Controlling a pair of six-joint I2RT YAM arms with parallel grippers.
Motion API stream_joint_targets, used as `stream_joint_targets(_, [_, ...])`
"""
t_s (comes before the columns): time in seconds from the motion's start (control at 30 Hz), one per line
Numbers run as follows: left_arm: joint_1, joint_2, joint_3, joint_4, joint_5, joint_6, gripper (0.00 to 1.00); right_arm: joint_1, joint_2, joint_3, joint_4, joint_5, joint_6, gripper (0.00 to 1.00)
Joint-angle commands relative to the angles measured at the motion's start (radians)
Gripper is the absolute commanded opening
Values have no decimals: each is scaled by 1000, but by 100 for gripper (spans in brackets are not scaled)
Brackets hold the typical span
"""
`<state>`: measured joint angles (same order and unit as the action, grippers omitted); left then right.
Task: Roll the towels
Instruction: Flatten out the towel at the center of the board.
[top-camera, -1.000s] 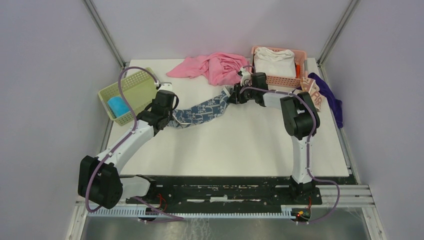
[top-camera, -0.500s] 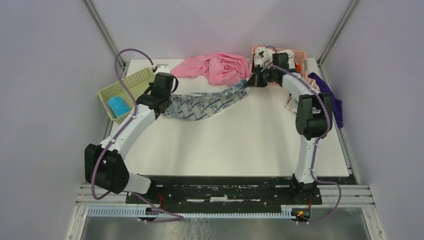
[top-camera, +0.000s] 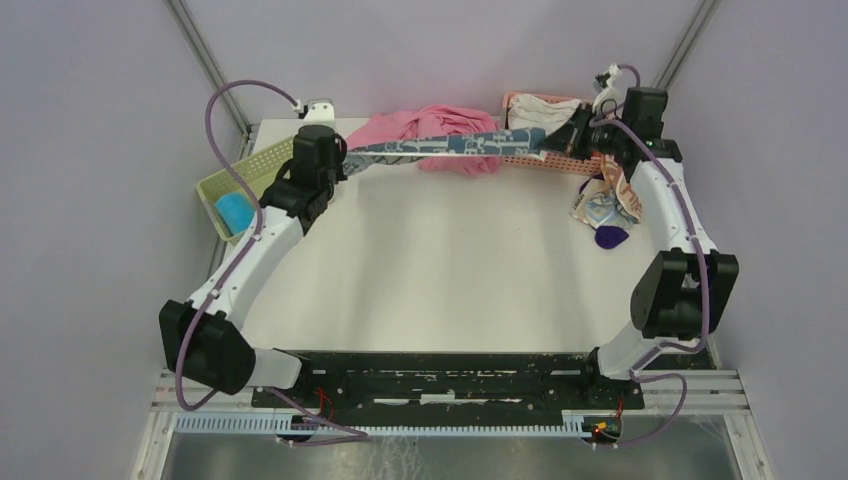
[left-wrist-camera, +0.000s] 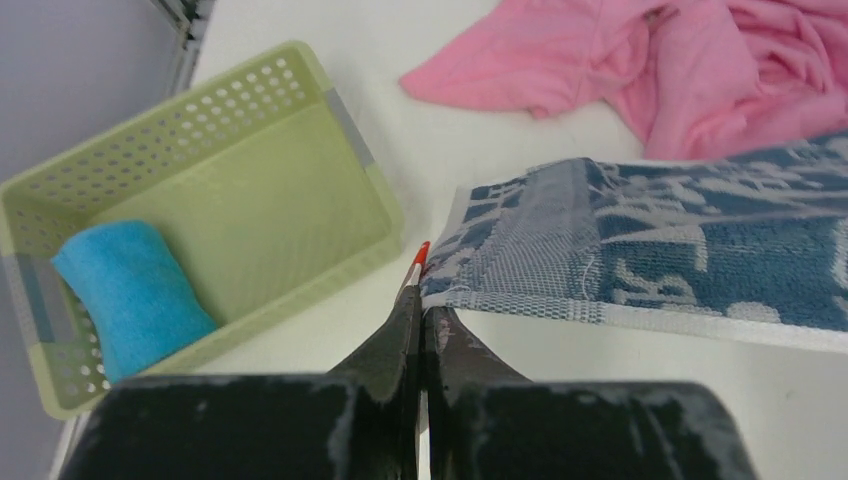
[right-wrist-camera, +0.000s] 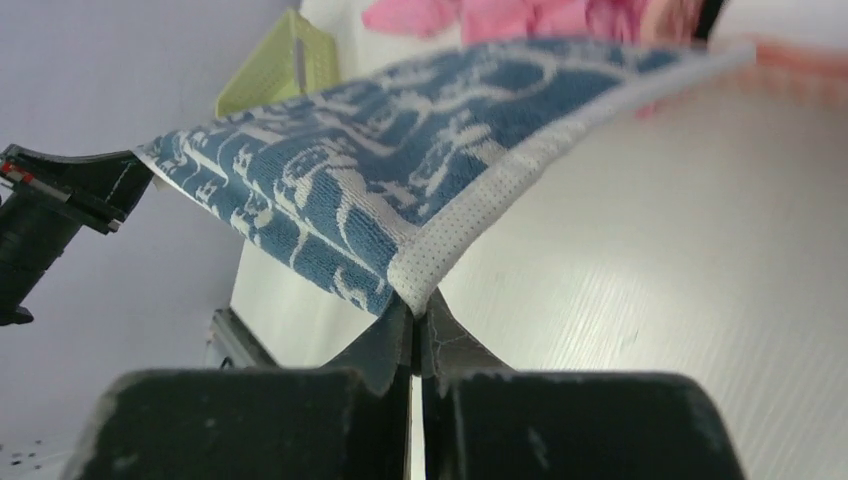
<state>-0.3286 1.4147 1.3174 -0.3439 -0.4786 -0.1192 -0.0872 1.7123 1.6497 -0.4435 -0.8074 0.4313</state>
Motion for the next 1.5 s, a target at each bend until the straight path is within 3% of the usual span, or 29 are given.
stream_joint_targets(0.0, [13,-119,-200,32,149,-60,3,-14,-108,-336,75,93,123,4])
stream_joint_targets(0.13, [10,-149,-397,-45,259,-198,7,-15,-171,-626,91,146,190,4])
stream_joint_targets(0.23, [10,-178,-506,-118,308,-326,19,-15,-204,-785,49,188,167,5])
stream_joint_targets(0.33, [10,-237,-588,-177,368,-430,39,-14,-245,-885,-38,287,120,22])
stream_joint_targets(0.47, [9,-373,-644,-234,438,-516,57,-14,-359,-935,-123,397,94,40])
stream_joint_targets(0.6, [10,-500,-622,-275,423,-537,72,-6,-462,-886,-202,530,37,48])
stream_joint_targets(0.77, [10,-481,-558,-180,377,-506,75,119,-485,-791,-183,615,-16,54])
stream_joint_targets(0.97, [10,-148,-389,-47,422,-452,71,304,-327,-729,-81,571,15,55])
stream_joint_targets(1.2, [16,239,-206,-25,397,-461,69,342,-163,-722,-70,535,47,55])
stream_joint_targets(1.33, [25,326,-221,-33,410,-516,68,342,-122,-760,-80,531,55,56])
stream_joint_targets(1.47, [35,304,-318,-26,396,-568,69,341,-101,-803,-100,542,73,57])
